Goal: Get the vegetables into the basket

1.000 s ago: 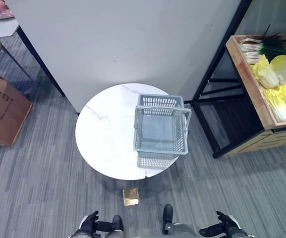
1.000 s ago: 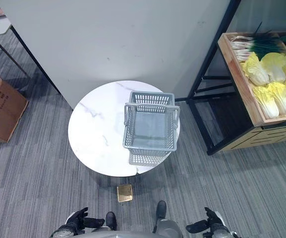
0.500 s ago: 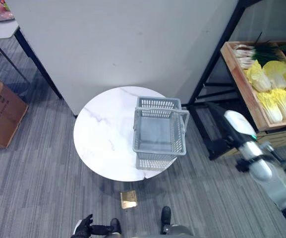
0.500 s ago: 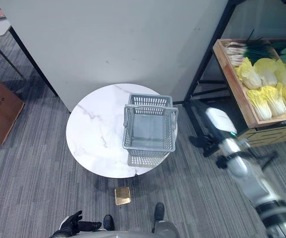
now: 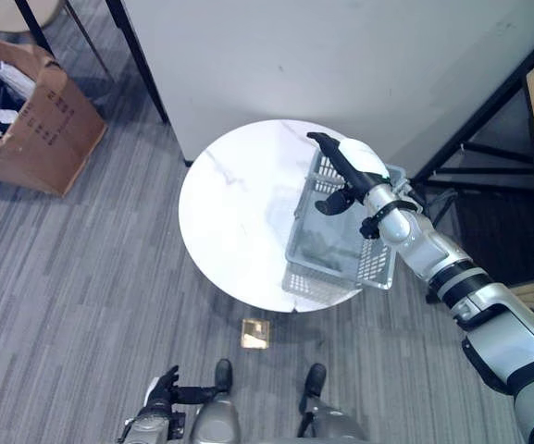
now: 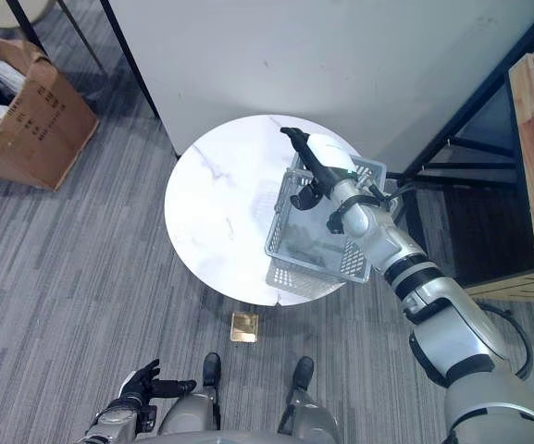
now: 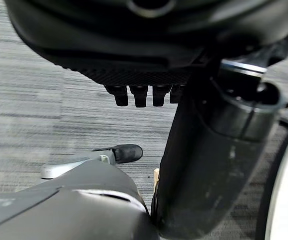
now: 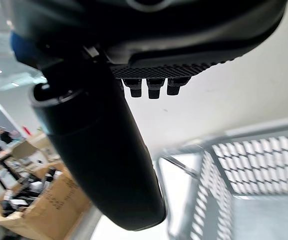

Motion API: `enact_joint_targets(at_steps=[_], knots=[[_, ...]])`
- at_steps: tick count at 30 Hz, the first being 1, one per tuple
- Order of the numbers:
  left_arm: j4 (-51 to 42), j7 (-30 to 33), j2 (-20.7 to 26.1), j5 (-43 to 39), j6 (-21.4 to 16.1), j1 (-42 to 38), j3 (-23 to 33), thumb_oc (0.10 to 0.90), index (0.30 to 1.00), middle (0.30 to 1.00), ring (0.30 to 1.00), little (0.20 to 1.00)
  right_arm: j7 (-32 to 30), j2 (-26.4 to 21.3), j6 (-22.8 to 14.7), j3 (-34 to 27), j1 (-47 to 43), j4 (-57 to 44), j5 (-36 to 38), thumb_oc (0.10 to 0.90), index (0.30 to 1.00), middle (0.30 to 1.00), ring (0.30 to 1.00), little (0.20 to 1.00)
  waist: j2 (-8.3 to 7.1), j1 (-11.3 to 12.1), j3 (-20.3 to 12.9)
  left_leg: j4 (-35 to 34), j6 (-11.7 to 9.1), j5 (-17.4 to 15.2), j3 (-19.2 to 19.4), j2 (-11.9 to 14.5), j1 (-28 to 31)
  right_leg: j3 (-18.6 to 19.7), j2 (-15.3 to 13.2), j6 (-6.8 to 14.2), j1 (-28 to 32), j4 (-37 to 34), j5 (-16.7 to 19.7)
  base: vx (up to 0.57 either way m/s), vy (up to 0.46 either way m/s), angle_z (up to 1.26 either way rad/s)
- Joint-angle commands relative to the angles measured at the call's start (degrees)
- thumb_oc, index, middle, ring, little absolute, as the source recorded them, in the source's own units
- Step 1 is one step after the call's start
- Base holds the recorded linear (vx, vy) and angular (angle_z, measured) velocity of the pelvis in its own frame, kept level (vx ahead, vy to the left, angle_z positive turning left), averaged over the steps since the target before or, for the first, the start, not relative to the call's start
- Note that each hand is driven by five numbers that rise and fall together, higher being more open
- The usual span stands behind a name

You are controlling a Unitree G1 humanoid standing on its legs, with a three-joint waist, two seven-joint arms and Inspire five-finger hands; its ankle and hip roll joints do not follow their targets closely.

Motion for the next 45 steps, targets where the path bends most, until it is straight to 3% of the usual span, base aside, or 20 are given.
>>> enact_joint_targets(at_steps=[1, 9, 23, 24, 40, 45], knots=[[3.56, 1.34, 3.65, -0.72, 0.29, 1.3, -2.84, 0.9, 1.0, 1.0, 1.0, 1.0, -4.92, -0.94, -1.13, 0.77, -10.18, 1.57, 0.47, 0.9, 1.0, 1.0, 1.0, 1.0, -2.1, -0.46, -1.32, 0.32, -1.95, 1.23, 0.81, 2.03, -1.97, 3.74, -5.32, 6.07, 0.89, 0.8, 0.21, -0.03, 0.004, 0.01], [3.1, 1.68, 4.14, -2.33, -0.52, -0.05, -4.4, 0.9, 1.0, 1.0, 1.0, 1.0, -5.12, -1.53, -0.19, 4.43, -15.59, 15.4, -0.77, 0.9, 1.0, 1.0, 1.0, 1.0, -2.04, 0.05, 0.01, 2.0, -1.99, 0.97, -0.02, 1.73, -4.4, 4.19, -5.42, 5.92, -0.66, 0.81, 0.47, 0.0, 0.0, 0.0], [2.89, 1.61, 3.56, -1.96, -0.57, -0.17, -5.76, 0.9, 1.0, 1.0, 1.0, 1.0, -6.19, -4.59, -0.07, 3.48, -16.0, 21.78, -0.28, 0.9, 1.0, 1.0, 1.0, 1.0, -1.24, -0.34, 0.02, 1.47, -2.04, 1.11, -0.07, 1.67, -4.43, 4.81, -5.33, 5.93, -1.62, 0.65, 0.44, 0.0, -0.002, -0.02], [2.8, 1.66, 3.46, -1.82, -0.65, -0.34, -6.13, 0.9, 1.0, 1.0, 1.0, 1.0, -6.35, -4.12, 0.01, 3.16, -15.61, 23.4, -0.08, 0.4, 0.3, 0.3, 0.3, 0.3, -0.92, -0.16, 0.1, 1.45, -2.03, 1.16, -0.15, 1.59, -4.62, 4.8, -5.42, 5.96, -1.74, 0.65, 0.46, 0.0, 0.0, 0.0], [2.4, 1.69, 2.56, -0.77, -0.7, -0.51, -7.28, 0.9, 1.0, 1.0, 1.0, 1.0, -4.98, -0.22, -0.11, 1.77, -9.49, 28.98, -0.49, 0.4, 0.3, 0.3, 0.3, 0.3, -0.2, 0.64, 0.24, 1.9, -1.6, 0.6, -0.76, 0.75, -5.22, 4.52, -5.98, 6.23, -1.74, 0.3, 0.65, 0.0, 0.0, 0.01], [2.54, 1.69, 2.74, -0.35, -0.5, -0.37, -6.32, 0.9, 1.0, 1.0, 1.0, 1.0, -4.66, -2.59, -0.52, 1.09, -8.08, 21.5, 0.41, 0.4, 0.3, 0.3, 0.3, 0.3, -0.66, -0.14, 0.08, 2.16, -1.59, 0.21, -0.37, 0.77, -4.71, 4.89, -5.96, 6.23, -1.4, 0.41, 0.61, 0.0, 0.0, 0.0]])
